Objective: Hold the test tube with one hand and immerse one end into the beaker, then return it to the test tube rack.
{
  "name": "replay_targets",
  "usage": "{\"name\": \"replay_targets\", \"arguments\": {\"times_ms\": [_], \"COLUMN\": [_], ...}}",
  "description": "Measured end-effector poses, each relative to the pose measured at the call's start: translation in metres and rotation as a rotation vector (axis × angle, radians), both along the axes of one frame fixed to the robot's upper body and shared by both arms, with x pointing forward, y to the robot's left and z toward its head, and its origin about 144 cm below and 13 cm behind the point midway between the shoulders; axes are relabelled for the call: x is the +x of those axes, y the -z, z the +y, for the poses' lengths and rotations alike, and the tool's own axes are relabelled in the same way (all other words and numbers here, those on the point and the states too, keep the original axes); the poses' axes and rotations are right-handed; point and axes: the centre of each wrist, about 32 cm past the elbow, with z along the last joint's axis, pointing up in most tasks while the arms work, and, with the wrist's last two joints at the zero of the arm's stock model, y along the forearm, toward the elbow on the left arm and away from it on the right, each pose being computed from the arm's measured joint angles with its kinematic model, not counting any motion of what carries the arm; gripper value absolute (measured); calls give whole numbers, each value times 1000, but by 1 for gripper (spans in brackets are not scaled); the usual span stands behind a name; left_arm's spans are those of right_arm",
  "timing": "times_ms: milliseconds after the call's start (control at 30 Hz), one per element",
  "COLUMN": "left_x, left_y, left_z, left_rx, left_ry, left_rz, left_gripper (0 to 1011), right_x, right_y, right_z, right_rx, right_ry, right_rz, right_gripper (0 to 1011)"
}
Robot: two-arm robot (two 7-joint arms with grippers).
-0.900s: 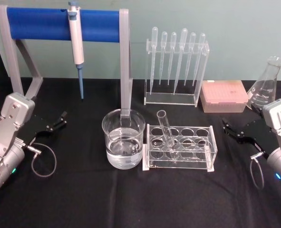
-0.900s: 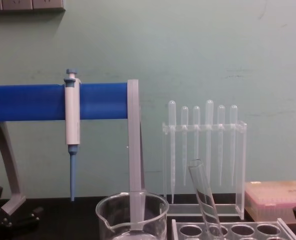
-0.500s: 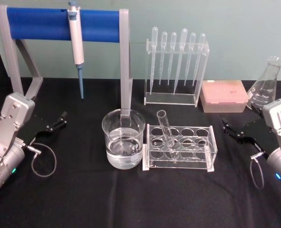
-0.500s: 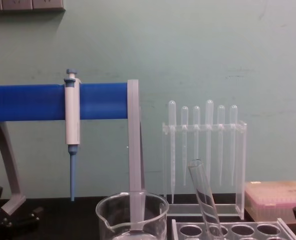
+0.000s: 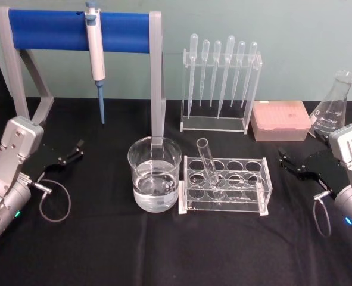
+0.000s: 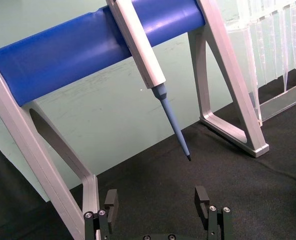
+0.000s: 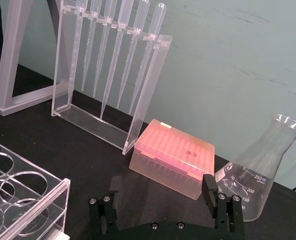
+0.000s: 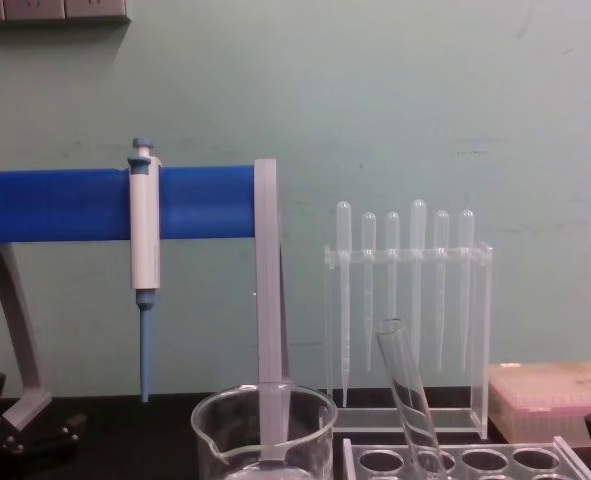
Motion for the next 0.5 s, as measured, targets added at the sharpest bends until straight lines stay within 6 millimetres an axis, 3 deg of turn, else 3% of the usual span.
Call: {"name": "replay_targets", "arguments": {"times_ms": [367,500], "left_x": [0,0], "left_y": [0,0], "left_z": [0,0], "left_rx": [0,0], "left_ry": [0,0], "left_rz": [0,0], "left_gripper": [1000,1000], "right_x": [0,1], "right_y": [0,-12], "right_z": [0,-1], "right_rx": [0,31], "right_ry": [0,-20], "right_rz": [0,-15], "right_gripper": [1002,1002]}}
